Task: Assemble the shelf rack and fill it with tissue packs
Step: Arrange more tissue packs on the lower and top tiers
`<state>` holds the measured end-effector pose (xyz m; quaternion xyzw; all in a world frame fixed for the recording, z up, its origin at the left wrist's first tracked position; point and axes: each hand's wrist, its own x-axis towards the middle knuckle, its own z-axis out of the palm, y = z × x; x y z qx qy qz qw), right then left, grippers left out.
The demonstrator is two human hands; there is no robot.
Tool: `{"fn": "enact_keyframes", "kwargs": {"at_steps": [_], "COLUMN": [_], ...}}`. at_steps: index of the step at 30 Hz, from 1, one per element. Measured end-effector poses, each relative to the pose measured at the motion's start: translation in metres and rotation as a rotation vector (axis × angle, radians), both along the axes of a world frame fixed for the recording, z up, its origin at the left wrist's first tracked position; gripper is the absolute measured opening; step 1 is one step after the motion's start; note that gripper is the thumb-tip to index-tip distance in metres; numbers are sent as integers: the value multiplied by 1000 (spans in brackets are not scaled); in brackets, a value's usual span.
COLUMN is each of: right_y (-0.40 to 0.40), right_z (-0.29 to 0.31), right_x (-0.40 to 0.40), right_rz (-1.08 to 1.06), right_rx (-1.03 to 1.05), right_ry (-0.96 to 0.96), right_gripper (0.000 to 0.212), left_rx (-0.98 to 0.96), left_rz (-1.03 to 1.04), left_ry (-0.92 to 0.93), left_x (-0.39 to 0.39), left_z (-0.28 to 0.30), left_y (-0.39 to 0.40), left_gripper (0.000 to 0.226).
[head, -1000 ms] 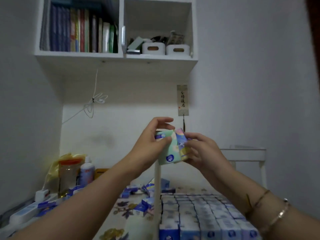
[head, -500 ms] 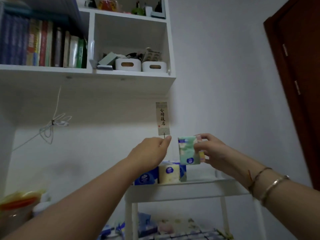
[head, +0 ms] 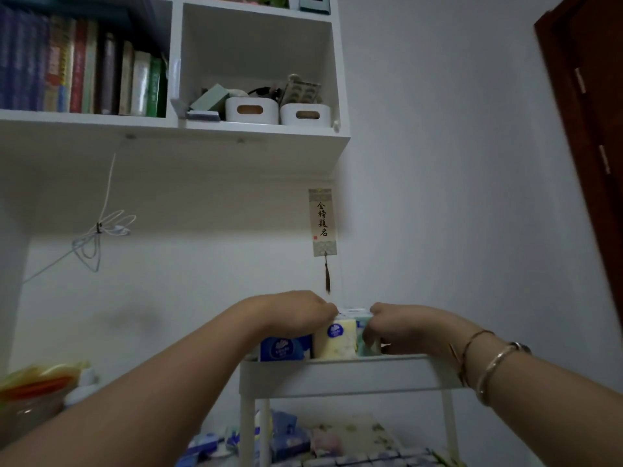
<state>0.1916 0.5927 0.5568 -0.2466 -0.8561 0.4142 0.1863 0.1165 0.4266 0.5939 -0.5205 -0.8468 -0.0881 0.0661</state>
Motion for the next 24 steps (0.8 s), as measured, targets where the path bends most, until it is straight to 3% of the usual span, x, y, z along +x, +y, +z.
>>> {"fn": "enact_keyframes", "kwargs": {"at_steps": [4,6,10,16,24], "right_y": [-1,-7,-47,-146,-264], "right_z": [2,6,21,29,-48], "right_x": [1,6,25,21,-82], "right_rz": [-99,-147,-53,183,427], "right_rx": [71,113,187,359,315], "right_ry": [28,177,541,629,433], "right_gripper": [41,56,53,48,42], "left_rx": [216,466,803,887,920], "left_rz": [-57,-96,-98,14,321], "left_ry": [-98,-177,-257,-320,-419], "left_x": [0,0,-7,-32,-110], "left_z": [-2,-1,1,-28,-137], "left_y": [-4,-11,-43,-108,-204], "left_gripper": [37,34,33,32,25]}}
